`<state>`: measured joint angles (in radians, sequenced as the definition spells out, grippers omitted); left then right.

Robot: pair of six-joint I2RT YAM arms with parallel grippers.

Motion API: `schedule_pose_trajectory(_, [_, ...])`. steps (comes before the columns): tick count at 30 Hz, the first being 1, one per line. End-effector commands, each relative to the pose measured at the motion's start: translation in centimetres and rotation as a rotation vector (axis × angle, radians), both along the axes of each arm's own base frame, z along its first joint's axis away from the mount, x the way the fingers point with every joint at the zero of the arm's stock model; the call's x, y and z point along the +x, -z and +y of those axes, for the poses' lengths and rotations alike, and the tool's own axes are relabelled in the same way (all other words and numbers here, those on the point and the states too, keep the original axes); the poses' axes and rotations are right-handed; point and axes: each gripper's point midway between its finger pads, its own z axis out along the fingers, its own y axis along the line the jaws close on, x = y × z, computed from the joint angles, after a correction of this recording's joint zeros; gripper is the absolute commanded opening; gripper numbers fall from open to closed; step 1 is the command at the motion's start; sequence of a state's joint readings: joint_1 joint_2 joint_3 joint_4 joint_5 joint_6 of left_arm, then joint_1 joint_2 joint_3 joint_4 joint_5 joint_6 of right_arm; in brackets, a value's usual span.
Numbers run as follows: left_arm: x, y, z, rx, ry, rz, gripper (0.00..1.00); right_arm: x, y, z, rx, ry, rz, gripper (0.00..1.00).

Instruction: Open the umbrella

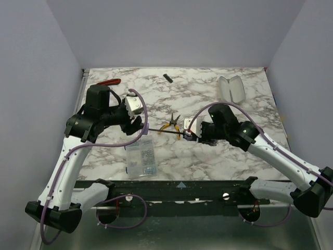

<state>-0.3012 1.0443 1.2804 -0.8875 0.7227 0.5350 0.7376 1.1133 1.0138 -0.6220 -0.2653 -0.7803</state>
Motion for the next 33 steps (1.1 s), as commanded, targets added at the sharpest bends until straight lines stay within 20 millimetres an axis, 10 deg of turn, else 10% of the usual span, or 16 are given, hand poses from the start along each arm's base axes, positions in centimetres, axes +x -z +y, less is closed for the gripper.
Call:
schedule_pose_trajectory(1, [0.0,-2.8,0.2,0.082,0.116,-0.325,0.72,-3.4,2.0,-0.8,-0.050,0.013,0.248,0.00])
schedule_pose_trajectory(12, [-3.7,4.5,-3.2,0.399,0.399,-0.445,0.84,-5.7,1.6,1.3,0.029,0.058,0.502,0.00])
schedule_pose_trajectory(23, [-1.8,8.4,-4.5,0.668,0.413,-0.455,0.53,-6.0,0.8,2.3,0.035,0.066,0.590,0.00])
schedule_pose_trajectory(33, [-0.4,11.7,-0.1,0.840,0.348,-0.428,0.33,-7.2,1.7,0.9,-0.031,0.056,0.619,0.00])
